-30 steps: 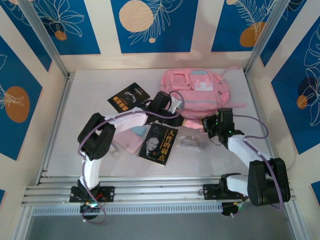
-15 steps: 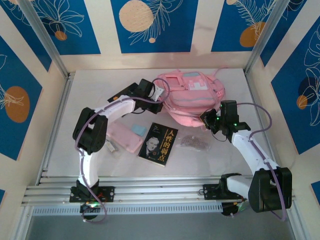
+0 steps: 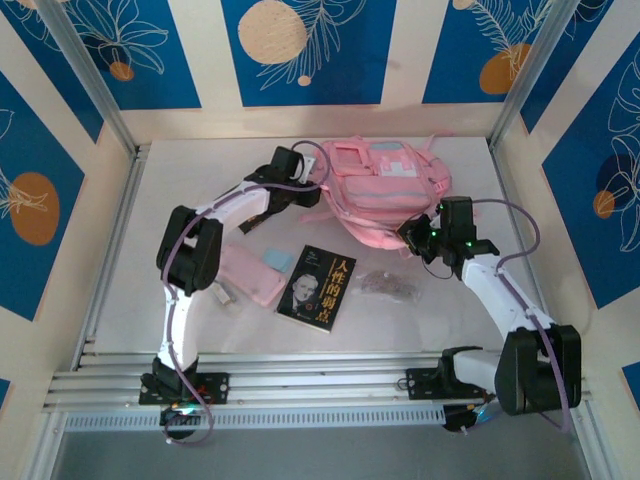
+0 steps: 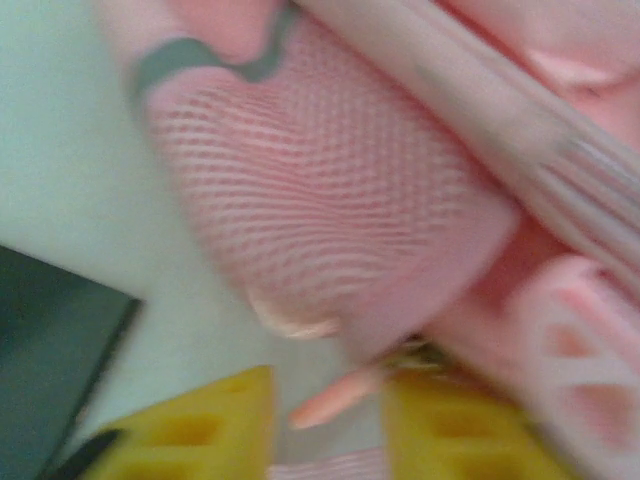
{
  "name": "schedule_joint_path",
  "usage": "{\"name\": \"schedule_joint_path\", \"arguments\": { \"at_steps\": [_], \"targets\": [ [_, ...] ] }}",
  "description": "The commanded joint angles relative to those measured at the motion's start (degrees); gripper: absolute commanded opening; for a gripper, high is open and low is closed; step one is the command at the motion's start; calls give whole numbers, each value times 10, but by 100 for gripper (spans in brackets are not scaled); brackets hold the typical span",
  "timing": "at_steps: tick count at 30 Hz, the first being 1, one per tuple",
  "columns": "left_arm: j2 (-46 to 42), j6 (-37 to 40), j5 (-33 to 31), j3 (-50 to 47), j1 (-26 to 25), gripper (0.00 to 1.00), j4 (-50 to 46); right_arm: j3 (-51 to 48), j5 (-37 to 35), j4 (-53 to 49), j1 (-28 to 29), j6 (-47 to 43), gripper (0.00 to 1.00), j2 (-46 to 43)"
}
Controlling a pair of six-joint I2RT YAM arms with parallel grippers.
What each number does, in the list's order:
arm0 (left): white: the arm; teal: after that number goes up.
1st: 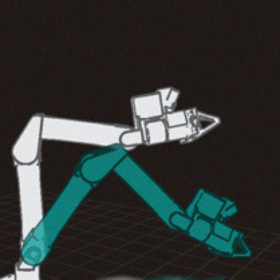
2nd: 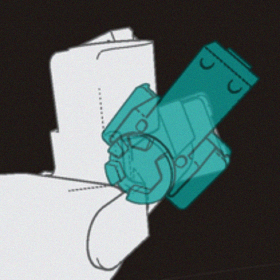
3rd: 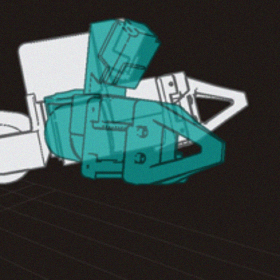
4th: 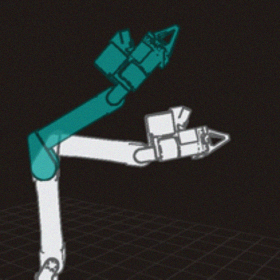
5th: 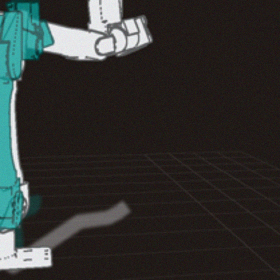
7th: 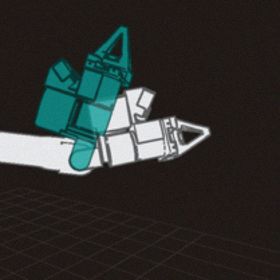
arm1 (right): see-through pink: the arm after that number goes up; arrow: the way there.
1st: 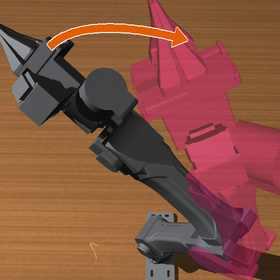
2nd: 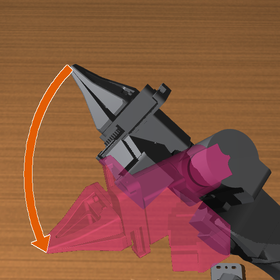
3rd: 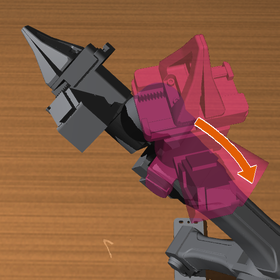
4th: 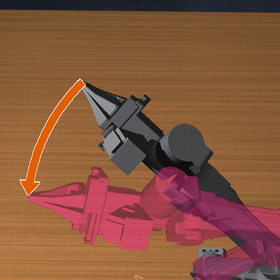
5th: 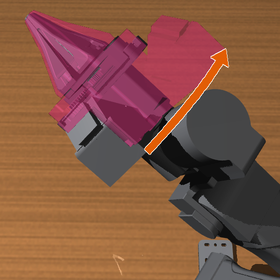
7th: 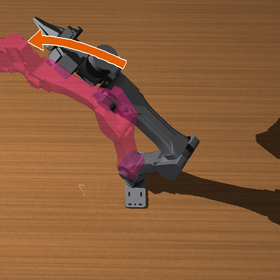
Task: Pack the student bag
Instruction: Place the student bag at the top-center of the table.
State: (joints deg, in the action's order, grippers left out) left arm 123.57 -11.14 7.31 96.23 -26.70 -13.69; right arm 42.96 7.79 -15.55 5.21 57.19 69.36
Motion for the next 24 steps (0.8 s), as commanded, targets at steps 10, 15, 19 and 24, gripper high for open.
{"name": "schedule_joint_path", "arguments": {
  "at_steps": [10, 15, 19, 24],
  "targets": [
    [-238, -145, 42, -289, 27, 77, 91, 52, 42, 6, 32, -24, 34, 127],
    [-335, -154, 48, -388, 9, 78, 69, 57, 11, -113, 41, -55, 65, 107],
    [-395, -167, 45, -450, -7, 78, 58, 43, -31, -205, 72, -71, 73, 33],
    [-424, -173, 51, -480, -37, 77, 32, 14, -22, -216, 133, -30, 73, -45]
  ]
}}
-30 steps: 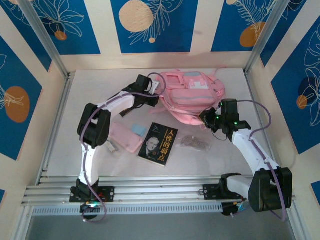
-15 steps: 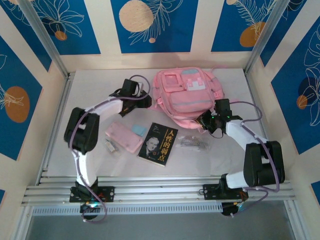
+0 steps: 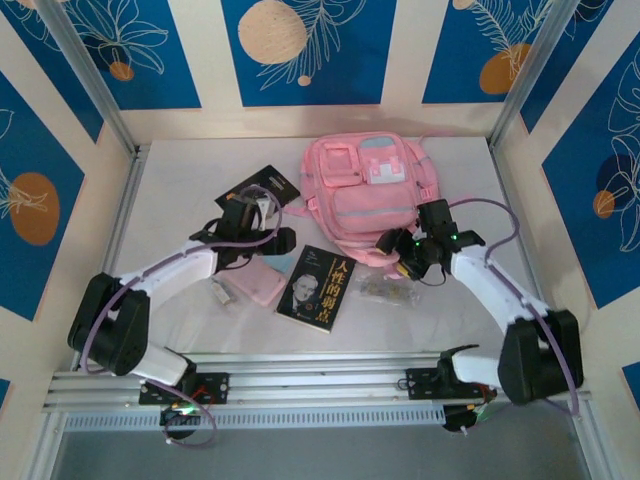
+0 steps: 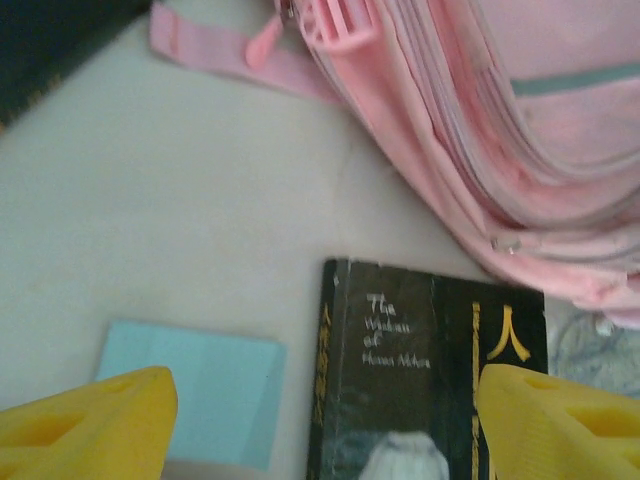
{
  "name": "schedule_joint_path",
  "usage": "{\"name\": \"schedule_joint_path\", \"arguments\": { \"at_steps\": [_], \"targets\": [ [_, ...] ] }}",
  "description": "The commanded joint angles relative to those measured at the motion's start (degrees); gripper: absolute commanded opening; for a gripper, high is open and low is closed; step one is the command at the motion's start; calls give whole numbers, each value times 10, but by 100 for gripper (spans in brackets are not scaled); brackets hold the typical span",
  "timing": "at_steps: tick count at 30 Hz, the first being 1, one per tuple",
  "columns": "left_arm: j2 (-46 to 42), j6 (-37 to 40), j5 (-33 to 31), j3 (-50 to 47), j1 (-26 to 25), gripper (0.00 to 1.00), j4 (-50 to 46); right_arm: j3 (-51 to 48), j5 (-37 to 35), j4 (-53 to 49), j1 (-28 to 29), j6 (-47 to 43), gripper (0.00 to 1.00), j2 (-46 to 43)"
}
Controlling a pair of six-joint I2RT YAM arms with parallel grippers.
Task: Pack the student bag
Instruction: Place the student bag at the top-center of the table, then pick up the book from the center of the table.
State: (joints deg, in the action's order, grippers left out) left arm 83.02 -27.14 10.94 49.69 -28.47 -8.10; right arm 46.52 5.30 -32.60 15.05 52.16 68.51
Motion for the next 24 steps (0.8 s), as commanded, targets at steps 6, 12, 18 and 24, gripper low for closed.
{"name": "schedule_joint_path", "arguments": {
  "at_steps": [6, 12, 18, 24],
  "targets": [
    [-8, -13, 18, -29, -62, 69, -32, -83, -9, 68, 153, 120, 65, -42],
    [10, -18, 30, -21, -85, 54, -51, -78, -65, 135, 237, 159, 49, 38],
    [11, -19, 13, -51, -104, 51, -72, -71, -79, 183, 259, 177, 42, 121],
    [24, -27, 14, -71, -109, 51, -58, -41, -66, 216, 274, 166, 36, 182]
  ]
}}
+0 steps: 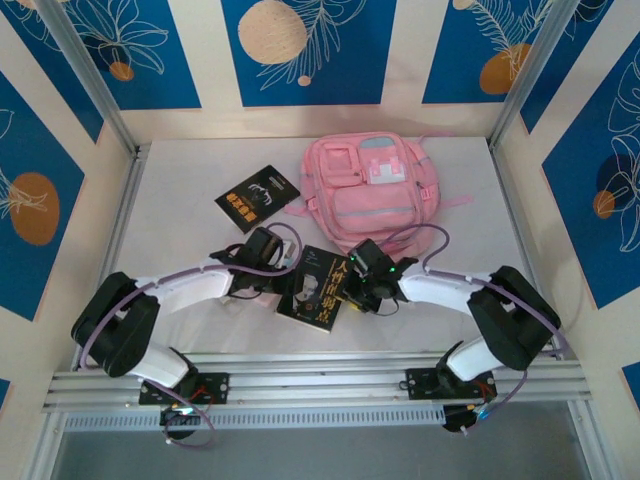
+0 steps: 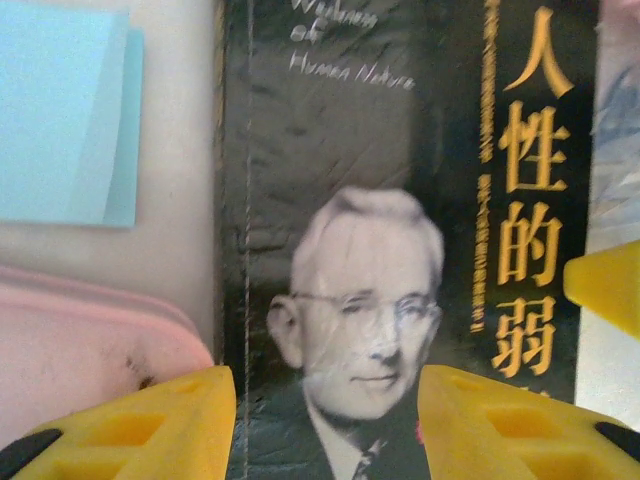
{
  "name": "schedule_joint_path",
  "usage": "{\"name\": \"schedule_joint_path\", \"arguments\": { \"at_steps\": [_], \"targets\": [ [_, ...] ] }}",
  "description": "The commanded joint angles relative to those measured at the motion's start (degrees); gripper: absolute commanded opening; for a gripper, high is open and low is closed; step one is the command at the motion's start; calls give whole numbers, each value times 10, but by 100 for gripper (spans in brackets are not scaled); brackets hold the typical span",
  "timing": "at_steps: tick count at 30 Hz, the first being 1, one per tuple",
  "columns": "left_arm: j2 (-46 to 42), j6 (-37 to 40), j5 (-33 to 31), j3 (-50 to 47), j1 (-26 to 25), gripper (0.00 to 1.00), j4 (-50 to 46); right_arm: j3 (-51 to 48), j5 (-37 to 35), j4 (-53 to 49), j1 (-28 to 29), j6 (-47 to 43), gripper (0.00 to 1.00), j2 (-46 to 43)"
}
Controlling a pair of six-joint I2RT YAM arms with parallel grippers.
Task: Pack the student bag
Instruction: Pick up the book from the center of the table.
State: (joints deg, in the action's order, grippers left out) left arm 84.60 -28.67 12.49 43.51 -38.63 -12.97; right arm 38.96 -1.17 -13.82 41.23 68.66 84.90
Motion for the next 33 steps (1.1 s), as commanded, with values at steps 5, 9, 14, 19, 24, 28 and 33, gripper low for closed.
{"name": "schedule_joint_path", "arguments": {
  "at_steps": [5, 9, 14, 19, 24, 28, 33],
  "targets": [
    [33, -14, 0, -14, -7, 50, 3, 55, 18, 42, 24, 3, 31, 31],
    [44, -13, 4, -13, -7, 47, 4, 54, 25, 50, 25, 9, 30, 10],
    [42, -12, 2, -13, -7, 46, 2, 63, 26, 45, 25, 2, 27, -12],
    [36, -12, 0, -12, -7, 47, -1, 63, 24, 36, 26, 2, 12, -11],
    [13, -16, -3, 2, -6, 58, -14, 71, 21, 19, 24, -2, 0, -16],
    [-19, -11, -25, 28, -2, 72, -36, 98, 17, -34, 21, -27, 0, -33],
    [-43, -28, -34, 37, 14, 81, -23, 106, 48, -45, -9, -58, 0, -66]
  ]
}}
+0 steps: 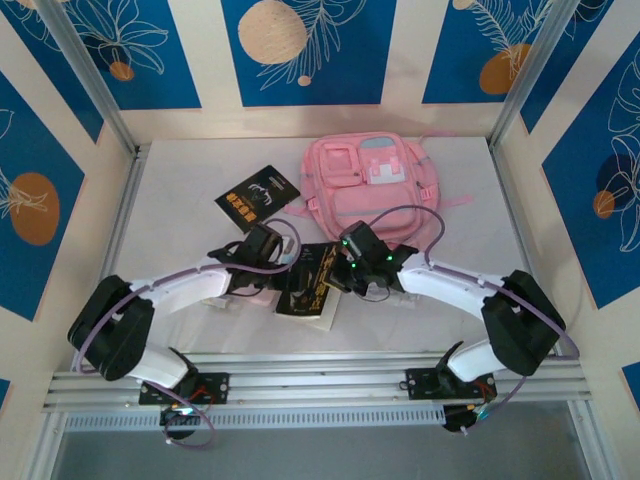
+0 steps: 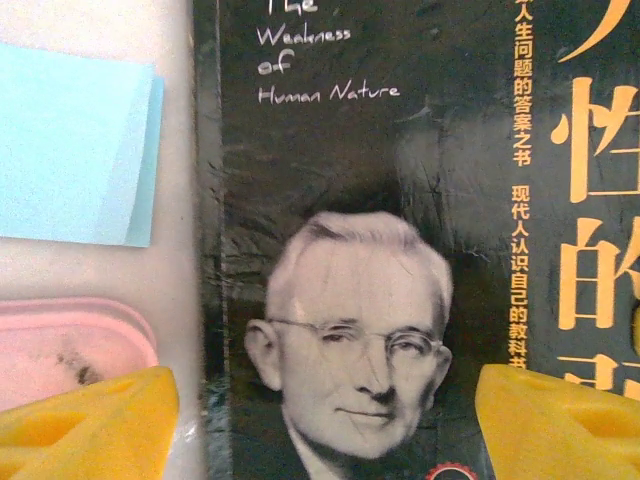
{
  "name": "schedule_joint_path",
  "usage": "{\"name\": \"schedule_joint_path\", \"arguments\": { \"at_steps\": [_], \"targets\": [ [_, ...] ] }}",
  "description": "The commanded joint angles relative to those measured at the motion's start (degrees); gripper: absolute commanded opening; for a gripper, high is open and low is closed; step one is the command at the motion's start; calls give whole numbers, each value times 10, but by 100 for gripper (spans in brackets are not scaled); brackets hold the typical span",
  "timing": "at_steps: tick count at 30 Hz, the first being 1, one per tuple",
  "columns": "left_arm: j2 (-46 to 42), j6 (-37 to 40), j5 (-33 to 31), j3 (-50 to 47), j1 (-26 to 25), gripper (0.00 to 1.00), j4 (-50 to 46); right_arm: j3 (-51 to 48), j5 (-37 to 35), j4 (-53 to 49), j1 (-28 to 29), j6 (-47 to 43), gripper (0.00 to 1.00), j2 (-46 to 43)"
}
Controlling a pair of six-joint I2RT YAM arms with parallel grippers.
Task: Pack the student bag
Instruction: Pick up the book from the center of the table, then pass the book.
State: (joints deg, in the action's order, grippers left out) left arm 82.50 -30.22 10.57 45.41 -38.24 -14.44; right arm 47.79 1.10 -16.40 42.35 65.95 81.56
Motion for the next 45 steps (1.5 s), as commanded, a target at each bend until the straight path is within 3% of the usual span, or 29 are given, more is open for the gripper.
{"name": "schedule_joint_path", "arguments": {
  "at_steps": [1, 8, 16, 26, 32, 41, 45],
  "targets": [
    [-23, -23, -13, 14, 14, 82, 3, 15, 36, -11, -29, -38, 0, -39],
    [-21, -111, 21, -11, 26, 92, 107, -19, 130, 49, -101, -92, 0, -93],
    [21, -191, 79, -35, 23, 90, 208, -120, 229, 164, -180, -74, 0, -133],
    [88, -224, 127, -36, 3, 88, 252, -204, 289, 300, -226, -27, 0, -150],
    [104, -248, 147, -49, 1, 84, 303, -208, 295, 284, -242, -38, 0, -163],
    [81, -273, 163, -56, 0, 56, 355, -226, 277, 256, -252, -56, 0, -168],
    [69, -283, 165, -58, 0, 31, 370, -226, 272, 244, -252, -62, 0, -162]
  ]
}}
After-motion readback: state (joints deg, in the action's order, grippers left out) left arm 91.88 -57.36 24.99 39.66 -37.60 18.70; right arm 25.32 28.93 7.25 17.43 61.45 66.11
